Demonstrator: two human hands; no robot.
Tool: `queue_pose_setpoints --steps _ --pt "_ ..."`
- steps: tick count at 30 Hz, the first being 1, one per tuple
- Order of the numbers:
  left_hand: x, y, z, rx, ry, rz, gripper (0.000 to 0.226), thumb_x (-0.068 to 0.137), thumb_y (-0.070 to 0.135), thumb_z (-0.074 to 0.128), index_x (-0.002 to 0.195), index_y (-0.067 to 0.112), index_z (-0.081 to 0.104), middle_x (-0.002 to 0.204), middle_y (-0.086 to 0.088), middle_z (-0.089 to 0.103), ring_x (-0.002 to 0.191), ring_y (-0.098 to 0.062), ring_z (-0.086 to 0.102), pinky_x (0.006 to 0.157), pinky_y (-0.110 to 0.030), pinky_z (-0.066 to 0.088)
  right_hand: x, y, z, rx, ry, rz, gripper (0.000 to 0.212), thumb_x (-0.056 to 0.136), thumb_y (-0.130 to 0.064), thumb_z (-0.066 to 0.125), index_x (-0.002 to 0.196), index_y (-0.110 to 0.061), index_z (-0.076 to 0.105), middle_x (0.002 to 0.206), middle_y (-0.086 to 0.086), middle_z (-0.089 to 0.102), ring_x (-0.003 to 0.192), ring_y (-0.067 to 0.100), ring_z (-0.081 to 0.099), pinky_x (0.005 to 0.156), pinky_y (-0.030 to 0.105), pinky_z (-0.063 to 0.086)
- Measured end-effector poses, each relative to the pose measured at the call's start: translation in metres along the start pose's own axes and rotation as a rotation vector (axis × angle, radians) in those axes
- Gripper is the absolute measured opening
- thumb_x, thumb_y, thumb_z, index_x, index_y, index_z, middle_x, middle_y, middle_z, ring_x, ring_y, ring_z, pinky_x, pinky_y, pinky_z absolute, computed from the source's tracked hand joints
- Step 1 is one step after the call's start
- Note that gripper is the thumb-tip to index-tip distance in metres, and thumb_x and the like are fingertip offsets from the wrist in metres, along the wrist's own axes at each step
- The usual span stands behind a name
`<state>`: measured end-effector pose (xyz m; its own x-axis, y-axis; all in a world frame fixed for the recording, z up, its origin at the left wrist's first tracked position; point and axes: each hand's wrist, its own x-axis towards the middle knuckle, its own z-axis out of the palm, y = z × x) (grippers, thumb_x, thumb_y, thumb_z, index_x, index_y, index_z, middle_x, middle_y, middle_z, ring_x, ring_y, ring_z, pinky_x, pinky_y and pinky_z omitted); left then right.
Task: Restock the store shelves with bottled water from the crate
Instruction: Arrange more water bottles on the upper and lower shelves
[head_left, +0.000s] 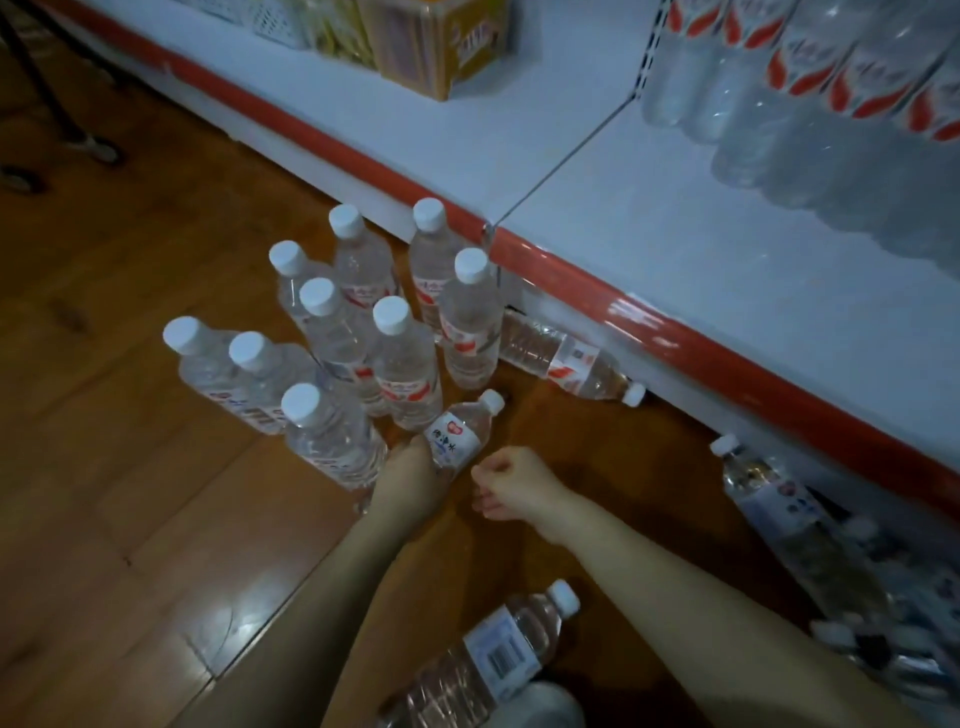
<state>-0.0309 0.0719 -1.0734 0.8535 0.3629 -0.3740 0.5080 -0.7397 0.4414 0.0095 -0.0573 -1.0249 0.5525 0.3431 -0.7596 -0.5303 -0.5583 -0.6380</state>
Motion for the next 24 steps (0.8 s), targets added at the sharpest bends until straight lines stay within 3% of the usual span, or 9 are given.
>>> queue_pose_setpoints --steps 4,6,8,10,13,16,18,21,24 --pt "0.006 -0.004 -0.001 0.157 -0.016 -0.026 0.040 0.089 0.034 0.053 0.119 0.007 0.052 0.117 -0.010 0.060 0.104 -0.026 0.057 0.084 -0.032 0.044 0.015 0.013 0.023 0.205 -0.035 0.101 0.029 0.098 -0.017 0.044 0.123 -0.003 0.046 0.093 0.006 0.052 0.103 0.024 0.056 0.097 0.036 0.045" --pt "0.010 0.001 -0.003 0.227 -0.037 -0.025 0.042 0.089 0.033 0.054 0.121 0.007 0.051 0.122 -0.012 0.056 0.110 -0.026 0.054 0.088 -0.031 0.041 0.020 0.019 0.032 0.270 -0.046 0.135 0.026 0.098 -0.018 0.044 0.120 -0.006 0.047 0.090 0.003 0.051 0.105 0.024 0.055 0.099 0.036 0.044" --pt "0.011 0.008 -0.001 0.225 -0.061 -0.026 0.046 0.087 0.031 0.058 0.126 0.008 0.048 0.128 -0.014 0.049 0.114 -0.026 0.050 0.090 -0.031 0.041 0.022 0.024 0.037 0.340 -0.045 0.167 0.020 0.098 -0.015 0.043 0.116 -0.007 0.049 0.092 0.005 0.052 0.095 0.020 0.053 0.100 0.037 0.043" --pt "0.009 0.011 0.002 0.117 -0.109 -0.048 0.056 0.083 0.028 0.065 0.130 0.009 0.041 0.131 -0.014 0.044 0.117 -0.028 0.048 0.093 -0.033 0.042 0.022 0.027 0.037 0.394 -0.044 0.195 0.022 0.098 -0.011 0.042 0.118 -0.006 0.051 0.106 0.013 0.057 0.101 0.022 0.056 0.100 0.037 0.043" --pt "0.009 0.010 0.004 -0.058 -0.196 -0.107 0.067 0.078 0.024 0.072 0.131 0.008 0.034 0.129 -0.012 0.050 0.116 -0.027 0.052 0.087 -0.031 0.045 0.023 0.031 0.034 0.465 -0.037 0.229 0.017 0.096 -0.004 0.044 0.110 -0.003 0.053 0.122 0.018 0.055 0.121 0.031 0.051 0.100 0.038 0.043" --pt "0.012 0.009 0.004 -0.074 -0.220 -0.088 0.071 0.076 0.026 0.074 0.131 0.008 0.034 0.127 -0.010 0.053 0.114 -0.024 0.054 0.080 -0.028 0.044 0.030 0.037 0.032 0.555 -0.057 0.241 0.017 0.094 0.002 0.044 0.088 -0.010 0.055 0.092 0.011 0.059 0.090 0.019 0.058 0.101 0.039 0.042" --pt "0.012 0.008 0.004 -0.116 -0.219 -0.073 0.070 0.075 0.025 0.075 0.130 0.009 0.035 0.126 -0.009 0.053 0.112 -0.024 0.054 0.081 -0.028 0.046 0.032 0.041 0.031 0.564 -0.058 0.228 0.019 0.093 0.004 0.046 0.081 -0.010 0.053 0.081 0.006 0.054 0.074 0.013 0.051 0.096 0.036 0.045" --pt "0.011 0.007 -0.001 -0.306 -0.207 -0.076 0.069 0.074 0.022 0.076 0.129 0.013 0.037 0.123 -0.005 0.054 0.106 -0.022 0.058 0.084 -0.036 0.053 0.030 0.042 0.022 0.518 -0.057 0.152 0.013 0.089 0.003 0.054 0.088 -0.010 0.056 0.088 0.007 0.058 0.079 0.014 0.056 0.080 0.027 0.049" --pt "0.011 0.016 -0.015 -0.503 -0.181 -0.047 0.063 0.073 0.021 0.076 0.125 0.009 0.042 0.114 -0.007 0.060 0.096 -0.021 0.063 0.078 -0.039 0.057 0.026 0.036 0.001 0.500 -0.088 0.045 0.029 0.085 -0.002 0.062 0.110 -0.013 0.053 0.114 0.009 0.061 0.103 0.020 0.059 0.090 0.033 0.047"
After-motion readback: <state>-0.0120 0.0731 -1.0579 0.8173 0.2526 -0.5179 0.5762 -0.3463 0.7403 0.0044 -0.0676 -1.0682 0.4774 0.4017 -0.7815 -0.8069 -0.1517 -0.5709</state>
